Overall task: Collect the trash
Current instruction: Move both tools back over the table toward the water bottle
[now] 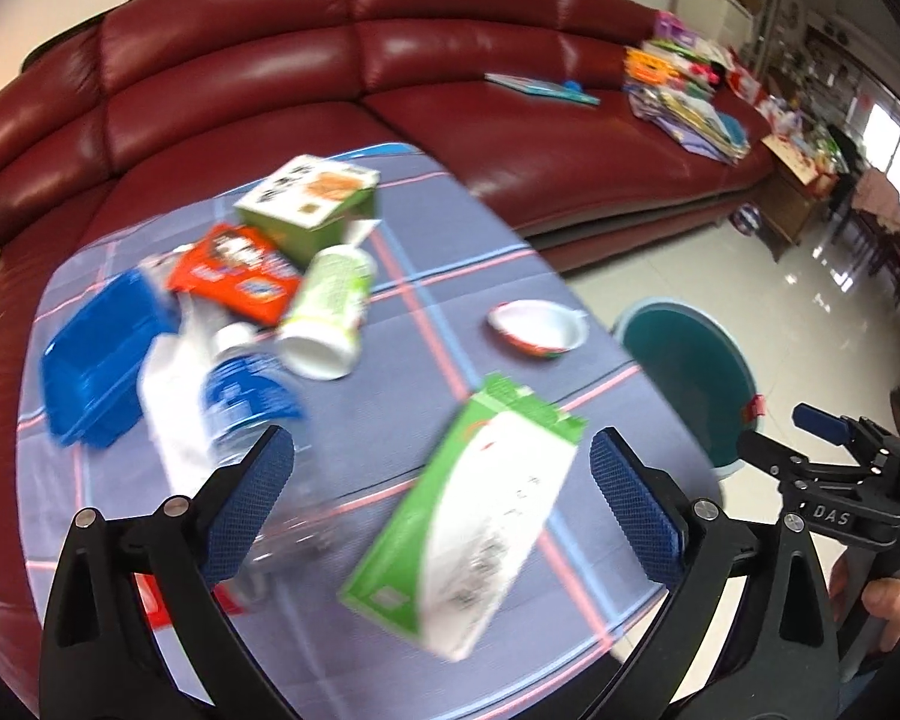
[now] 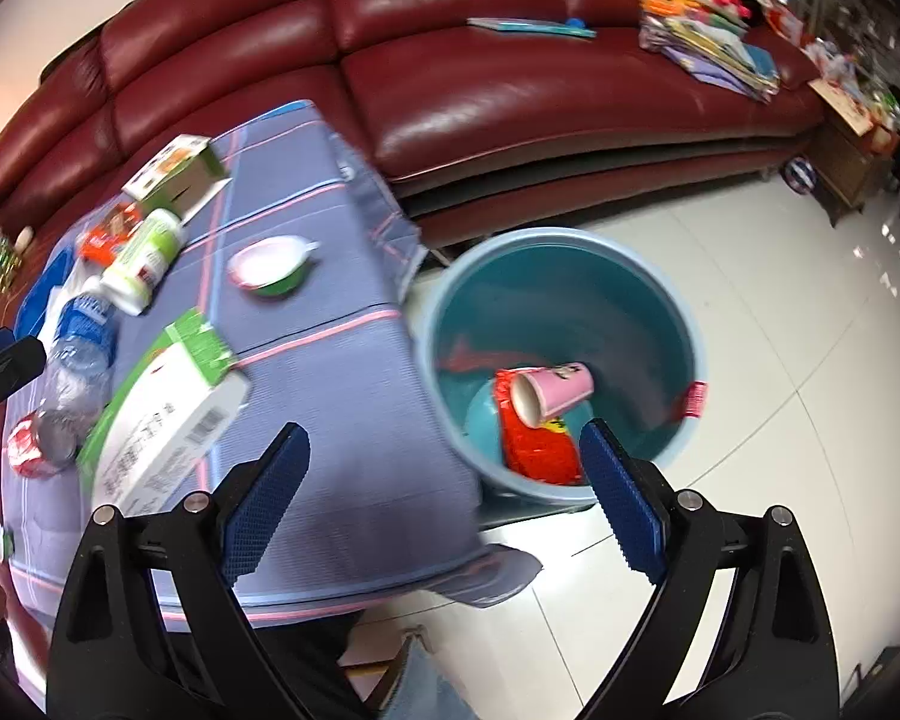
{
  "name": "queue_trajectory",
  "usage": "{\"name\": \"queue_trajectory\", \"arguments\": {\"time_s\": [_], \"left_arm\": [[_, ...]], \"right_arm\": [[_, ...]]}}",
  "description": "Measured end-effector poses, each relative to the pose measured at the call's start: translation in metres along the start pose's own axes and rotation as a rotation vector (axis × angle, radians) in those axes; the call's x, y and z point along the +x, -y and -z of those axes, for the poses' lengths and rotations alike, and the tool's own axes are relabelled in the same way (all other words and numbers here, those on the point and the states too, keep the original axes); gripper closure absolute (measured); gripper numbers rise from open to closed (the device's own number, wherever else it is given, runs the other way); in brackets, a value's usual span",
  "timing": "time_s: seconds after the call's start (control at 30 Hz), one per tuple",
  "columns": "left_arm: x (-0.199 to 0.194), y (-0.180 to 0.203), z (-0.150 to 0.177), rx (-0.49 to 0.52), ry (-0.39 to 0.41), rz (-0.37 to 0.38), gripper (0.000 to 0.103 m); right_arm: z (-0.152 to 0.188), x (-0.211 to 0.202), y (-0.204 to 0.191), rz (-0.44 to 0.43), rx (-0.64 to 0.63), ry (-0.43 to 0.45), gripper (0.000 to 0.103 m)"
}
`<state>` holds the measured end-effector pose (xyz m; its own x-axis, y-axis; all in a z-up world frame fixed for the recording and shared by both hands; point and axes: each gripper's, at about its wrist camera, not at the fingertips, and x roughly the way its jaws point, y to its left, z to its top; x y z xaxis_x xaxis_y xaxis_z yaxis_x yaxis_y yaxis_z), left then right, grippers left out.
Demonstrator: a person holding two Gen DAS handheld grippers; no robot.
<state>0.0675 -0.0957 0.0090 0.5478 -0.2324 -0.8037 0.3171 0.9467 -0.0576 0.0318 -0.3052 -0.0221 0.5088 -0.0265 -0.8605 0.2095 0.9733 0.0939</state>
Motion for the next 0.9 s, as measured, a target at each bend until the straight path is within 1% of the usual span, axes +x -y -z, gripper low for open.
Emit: {"name": "queue_trajectory", "arguments": {"time_s": [0.17, 0.33, 0.43, 0.53, 0.63, 0.73, 0.83, 0.9], "left_arm": [[-0.005, -0.042, 0.013, -0.07, -0.009, -0.023, 0.004], [-0.009, -0.071, 0.022, -0.098, -0.012, -0.025, 0.004], [-0.011, -0.085, 0.028, -0.103, -0.01, -0.036, 0.004], [-0.012, -0.109, 0.037, -0.131, -0.017, -0.034, 0.004], [-0.006, -0.123, 0.035, -0.154, -0.038, -0.038, 0.004], [0.001, -0.125, 0.027, -0.155, -0.064, -0.006, 0.004], [0.01, -0.113, 0.016, -0.116, -0.084, 0.006, 0.004], [0.019, -0.105, 0.01, -0.094, -0.102, 0.01, 0.012]], "right_arm": [[0.004, -0.002, -0.033, -0.022, -0.05, -0.012, 0.015], [0.009, 0.003, -0.056, -0.025, -0.073, -0.042, 0.016], [0.016, 0.006, -0.075, -0.044, -0.082, -0.066, 0.016], [0.024, 0.011, -0.102, -0.066, -0.133, -0.093, 0.015], [0.023, 0.014, -0.127, -0.053, -0.191, -0.097, 0.016], [0.02, 0.014, -0.137, -0.054, -0.203, -0.089, 0.015], [0.017, 0.016, -0.136, -0.049, -0.199, -0.095, 0.016], [0.014, 0.02, -0.133, -0.04, -0.189, -0.102, 0.015]]}}
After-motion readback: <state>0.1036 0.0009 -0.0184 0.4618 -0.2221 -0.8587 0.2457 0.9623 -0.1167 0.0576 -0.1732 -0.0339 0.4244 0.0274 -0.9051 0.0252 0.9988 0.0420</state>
